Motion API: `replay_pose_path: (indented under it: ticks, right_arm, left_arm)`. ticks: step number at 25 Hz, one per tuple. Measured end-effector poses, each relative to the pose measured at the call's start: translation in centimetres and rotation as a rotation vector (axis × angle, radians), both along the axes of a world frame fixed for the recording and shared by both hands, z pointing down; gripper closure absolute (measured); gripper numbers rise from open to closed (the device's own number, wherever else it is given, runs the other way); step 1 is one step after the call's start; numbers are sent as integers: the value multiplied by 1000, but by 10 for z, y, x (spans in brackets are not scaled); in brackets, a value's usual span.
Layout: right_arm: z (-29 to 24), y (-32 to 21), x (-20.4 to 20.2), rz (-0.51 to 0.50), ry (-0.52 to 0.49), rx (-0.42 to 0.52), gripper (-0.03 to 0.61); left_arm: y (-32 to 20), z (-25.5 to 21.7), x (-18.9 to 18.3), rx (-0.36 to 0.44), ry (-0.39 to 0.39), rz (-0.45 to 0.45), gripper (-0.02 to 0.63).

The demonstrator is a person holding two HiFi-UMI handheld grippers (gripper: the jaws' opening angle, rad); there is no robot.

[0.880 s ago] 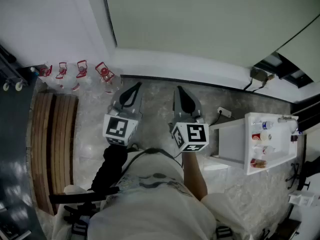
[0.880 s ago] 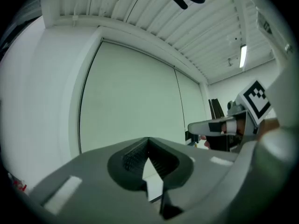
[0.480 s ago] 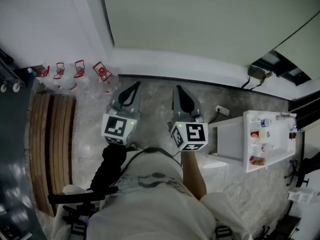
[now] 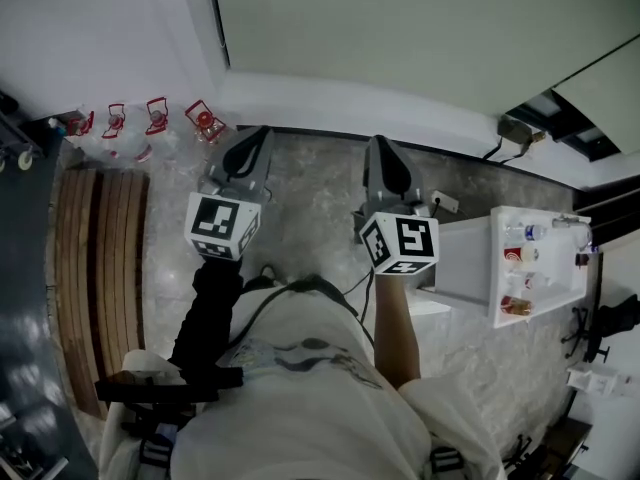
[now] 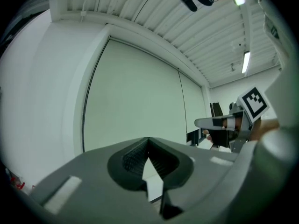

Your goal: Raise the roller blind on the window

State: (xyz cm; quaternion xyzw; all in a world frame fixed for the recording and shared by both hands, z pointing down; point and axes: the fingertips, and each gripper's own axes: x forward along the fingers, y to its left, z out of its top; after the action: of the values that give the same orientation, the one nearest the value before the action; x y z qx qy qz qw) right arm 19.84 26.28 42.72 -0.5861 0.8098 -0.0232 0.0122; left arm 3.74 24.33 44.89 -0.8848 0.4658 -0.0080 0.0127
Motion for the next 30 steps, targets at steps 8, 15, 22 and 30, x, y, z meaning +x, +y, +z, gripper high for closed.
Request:
replay_pose_path:
  ticks: [8,15,22,30]
  right_arm:
    - [9,-15,-32,34,-1,-42,577]
    - [29,-40,-33,28,0,-102,577]
    - [32,-111,-32,-36,-41,-76,577]
    - [11,-190,-33,-125,-60,-37,577]
  left_arm:
    - [-19,12,-44,-45,1,-28,617]
    - [-49,32,-48,-100,36,-28,617]
    - [-107,28,-45,-71,5,-83,617]
    - [-171,3,-33,1,-43,-137,615]
